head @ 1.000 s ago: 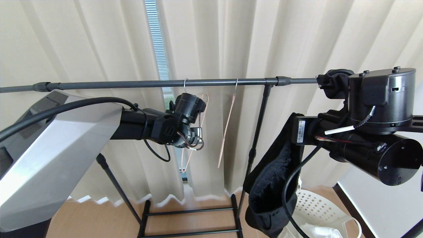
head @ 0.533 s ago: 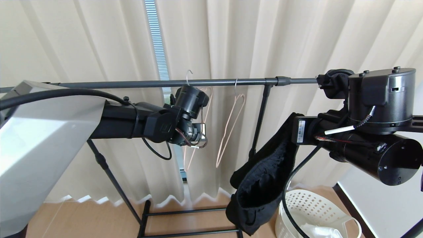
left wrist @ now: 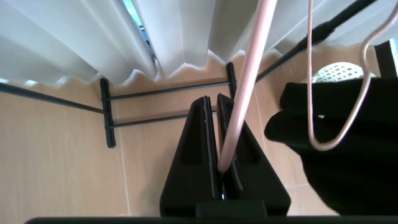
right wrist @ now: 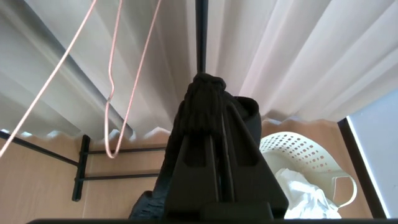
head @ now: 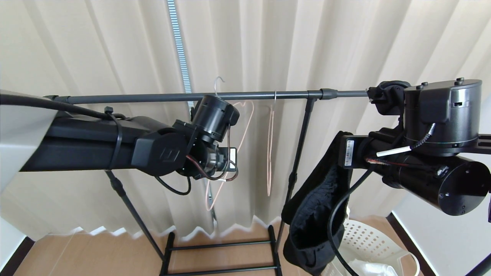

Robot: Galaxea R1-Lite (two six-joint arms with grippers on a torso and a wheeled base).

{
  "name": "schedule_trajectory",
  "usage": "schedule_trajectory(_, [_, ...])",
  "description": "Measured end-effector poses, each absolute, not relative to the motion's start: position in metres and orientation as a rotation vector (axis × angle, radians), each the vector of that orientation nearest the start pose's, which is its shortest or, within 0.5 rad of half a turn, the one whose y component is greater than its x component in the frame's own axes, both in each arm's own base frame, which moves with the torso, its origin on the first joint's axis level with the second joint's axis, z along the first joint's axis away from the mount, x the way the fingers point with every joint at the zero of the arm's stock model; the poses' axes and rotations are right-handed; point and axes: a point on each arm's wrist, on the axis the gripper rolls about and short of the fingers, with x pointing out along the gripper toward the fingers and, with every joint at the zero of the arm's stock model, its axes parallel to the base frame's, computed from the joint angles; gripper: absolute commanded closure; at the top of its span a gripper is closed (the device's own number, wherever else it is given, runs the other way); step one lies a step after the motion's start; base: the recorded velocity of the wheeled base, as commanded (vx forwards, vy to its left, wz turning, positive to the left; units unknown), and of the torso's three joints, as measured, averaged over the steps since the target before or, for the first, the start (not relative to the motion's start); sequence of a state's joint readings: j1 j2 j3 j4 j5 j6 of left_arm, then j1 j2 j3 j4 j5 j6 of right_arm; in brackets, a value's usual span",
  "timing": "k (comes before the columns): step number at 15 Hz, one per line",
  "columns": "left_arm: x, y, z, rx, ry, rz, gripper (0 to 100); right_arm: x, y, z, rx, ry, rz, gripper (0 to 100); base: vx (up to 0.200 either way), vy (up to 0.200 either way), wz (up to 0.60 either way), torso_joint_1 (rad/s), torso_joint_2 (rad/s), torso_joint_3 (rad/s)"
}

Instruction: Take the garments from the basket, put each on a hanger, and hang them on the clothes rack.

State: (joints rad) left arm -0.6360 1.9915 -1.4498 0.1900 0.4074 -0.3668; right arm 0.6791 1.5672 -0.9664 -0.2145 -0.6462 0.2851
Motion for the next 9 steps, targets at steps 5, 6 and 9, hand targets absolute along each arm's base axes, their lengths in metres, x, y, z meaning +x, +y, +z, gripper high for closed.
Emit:
schedule_trajectory(5, [0.291, -0.205, 0.183, 0.031, 0.685, -0.091, 100, 0.224, 0.163, 0.226, 0.043, 0.308, -0.011, 100, 0.000, 0.000, 0.00, 0.000, 0.00, 0.000])
schedule_trajectory(6, [0.285, -0.201, 0.182, 0.037, 0.694, -0.089, 100, 0.224, 0.163, 0.226, 0.044, 0.308, -0.011, 100, 0.000, 0.000, 0.00, 0.000, 0.00, 0.000])
schedule_trajectory(9, [0.270, -0.191, 0.184, 0.045, 0.685, -0.099, 100, 0.223, 0.163, 0.226, 0.044, 0.308, -0.011, 100, 0.000, 0.000, 0.00, 0.000, 0.00, 0.000])
